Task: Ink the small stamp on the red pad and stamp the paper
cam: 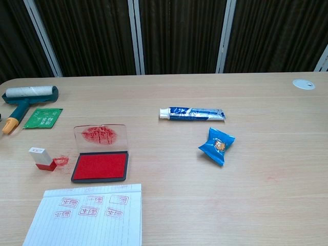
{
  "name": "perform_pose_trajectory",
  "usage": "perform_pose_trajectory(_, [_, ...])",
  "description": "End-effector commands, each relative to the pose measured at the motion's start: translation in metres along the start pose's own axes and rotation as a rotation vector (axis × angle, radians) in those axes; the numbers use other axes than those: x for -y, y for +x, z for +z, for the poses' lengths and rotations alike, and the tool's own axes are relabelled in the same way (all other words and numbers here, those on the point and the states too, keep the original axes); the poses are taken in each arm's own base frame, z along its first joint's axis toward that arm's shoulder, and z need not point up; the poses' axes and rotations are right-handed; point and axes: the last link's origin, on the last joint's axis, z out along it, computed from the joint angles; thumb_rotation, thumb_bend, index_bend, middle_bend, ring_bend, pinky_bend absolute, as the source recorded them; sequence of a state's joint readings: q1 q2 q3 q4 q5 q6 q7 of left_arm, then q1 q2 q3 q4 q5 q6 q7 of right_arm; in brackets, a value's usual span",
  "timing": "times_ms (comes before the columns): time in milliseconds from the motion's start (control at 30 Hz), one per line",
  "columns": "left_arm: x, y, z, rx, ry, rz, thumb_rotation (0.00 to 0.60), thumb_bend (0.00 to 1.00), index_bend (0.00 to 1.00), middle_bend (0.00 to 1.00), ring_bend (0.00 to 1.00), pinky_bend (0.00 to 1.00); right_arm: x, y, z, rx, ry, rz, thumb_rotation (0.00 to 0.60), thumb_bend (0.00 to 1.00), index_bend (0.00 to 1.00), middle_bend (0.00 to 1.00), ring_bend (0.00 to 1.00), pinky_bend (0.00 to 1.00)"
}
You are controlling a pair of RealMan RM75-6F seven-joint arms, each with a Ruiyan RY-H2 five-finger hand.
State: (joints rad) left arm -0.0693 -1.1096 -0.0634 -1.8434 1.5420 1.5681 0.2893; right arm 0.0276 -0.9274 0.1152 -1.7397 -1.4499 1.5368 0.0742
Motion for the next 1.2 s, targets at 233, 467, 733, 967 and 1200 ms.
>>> perform_pose_trajectory(233, [0.000, -0.003, 0.001, 0.021, -0.019, 0.027, 0.600, 0.01, 0.00, 0.00, 0.08, 0.18, 0.000, 0.000, 0.000, -0.002, 0.003, 0.003, 0.600, 0.00, 0.00, 0.00, 0.00, 0.00])
perform_pose_trajectory(467, [-0.010, -0.028, 0.021, 0.075, -0.126, 0.012, 0.600, 0.04, 0.04, 0.00, 0.73, 0.75, 0.003, 0.001, 0.004, -0.005, 0.003, 0.023, 0.600, 0.00, 0.00, 0.00, 0.00, 0.00])
perform_pose_trajectory(733, [-0.032, -0.081, 0.064, 0.238, -0.185, -0.001, 0.600, 0.03, 0.12, 0.16, 0.84, 0.86, -0.001, -0.006, 0.009, 0.025, -0.017, 0.007, 0.600, 0.00, 0.00, 0.00, 0.00, 0.00])
perform_pose_trajectory(967, [-0.042, -0.110, 0.081, 0.316, -0.228, -0.028, 0.600, 0.06, 0.22, 0.31, 0.86, 0.88, -0.001, -0.011, 0.011, 0.040, -0.020, -0.008, 0.600, 0.00, 0.00, 0.00, 0.00, 0.00])
perform_pose_trajectory(1200, [-0.045, -0.131, 0.093, 0.351, -0.262, -0.014, 0.600, 0.24, 0.36, 0.42, 0.86, 0.88, -0.003, -0.012, 0.012, 0.041, -0.037, -0.016, 0.600, 0.00, 0.00, 0.00, 0.00, 0.00])
